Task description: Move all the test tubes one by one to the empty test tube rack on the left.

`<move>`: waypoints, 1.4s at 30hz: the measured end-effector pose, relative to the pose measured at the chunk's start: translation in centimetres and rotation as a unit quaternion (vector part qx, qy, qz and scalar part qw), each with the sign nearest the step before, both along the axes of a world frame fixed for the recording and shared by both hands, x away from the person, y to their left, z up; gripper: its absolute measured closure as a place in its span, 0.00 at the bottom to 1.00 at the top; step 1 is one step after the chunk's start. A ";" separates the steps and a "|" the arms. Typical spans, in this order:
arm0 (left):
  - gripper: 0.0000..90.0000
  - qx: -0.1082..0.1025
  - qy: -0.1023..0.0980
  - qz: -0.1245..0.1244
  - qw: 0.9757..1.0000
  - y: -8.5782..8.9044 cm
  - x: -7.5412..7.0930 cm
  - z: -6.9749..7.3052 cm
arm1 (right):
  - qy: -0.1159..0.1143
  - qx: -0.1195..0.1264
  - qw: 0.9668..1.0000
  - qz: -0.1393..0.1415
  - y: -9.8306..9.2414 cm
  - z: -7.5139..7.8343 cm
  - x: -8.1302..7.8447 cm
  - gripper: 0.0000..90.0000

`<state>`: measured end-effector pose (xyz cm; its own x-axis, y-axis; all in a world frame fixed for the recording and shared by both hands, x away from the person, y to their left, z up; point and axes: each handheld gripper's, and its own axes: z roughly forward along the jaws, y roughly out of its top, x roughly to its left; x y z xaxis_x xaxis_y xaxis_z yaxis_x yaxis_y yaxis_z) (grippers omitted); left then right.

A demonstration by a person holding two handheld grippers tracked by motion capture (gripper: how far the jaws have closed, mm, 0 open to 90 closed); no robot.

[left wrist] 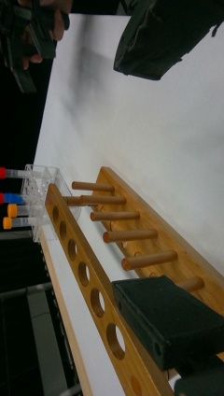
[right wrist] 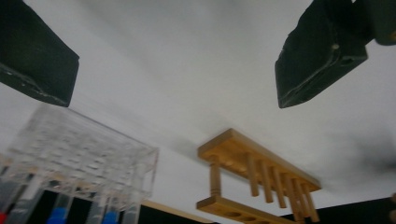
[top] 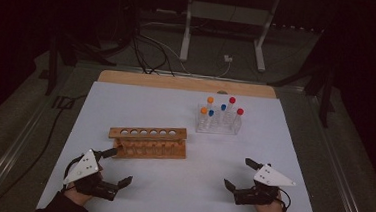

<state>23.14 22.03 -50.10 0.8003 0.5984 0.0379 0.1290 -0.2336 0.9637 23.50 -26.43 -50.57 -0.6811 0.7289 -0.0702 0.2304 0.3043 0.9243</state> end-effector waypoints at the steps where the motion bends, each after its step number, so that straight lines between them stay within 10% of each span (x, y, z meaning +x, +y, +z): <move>1: 0.01 0.000 0.000 -0.001 1.000 0.0 0.0 0.0 | 0.000 0.000 1.000 0.000 0.0 0.0 0.0 0.00; 8: 0.01 0.000 0.000 0.000 1.000 0.0 0.0 0.0 | 0.056 0.018 0.998 0.011 -0.3 -0.3 0.7 0.00; 29: 0.01 -0.002 -0.001 -0.002 1.000 0.1 -0.1 0.0 | 0.032 -0.004 0.999 -0.015 0.7 1.5 0.0 0.00; 42: 0.01 -0.004 -0.004 0.000 1.000 0.0 -0.1 0.0 | 0.020 0.025 0.999 -0.016 1.6 4.0 1.1 0.00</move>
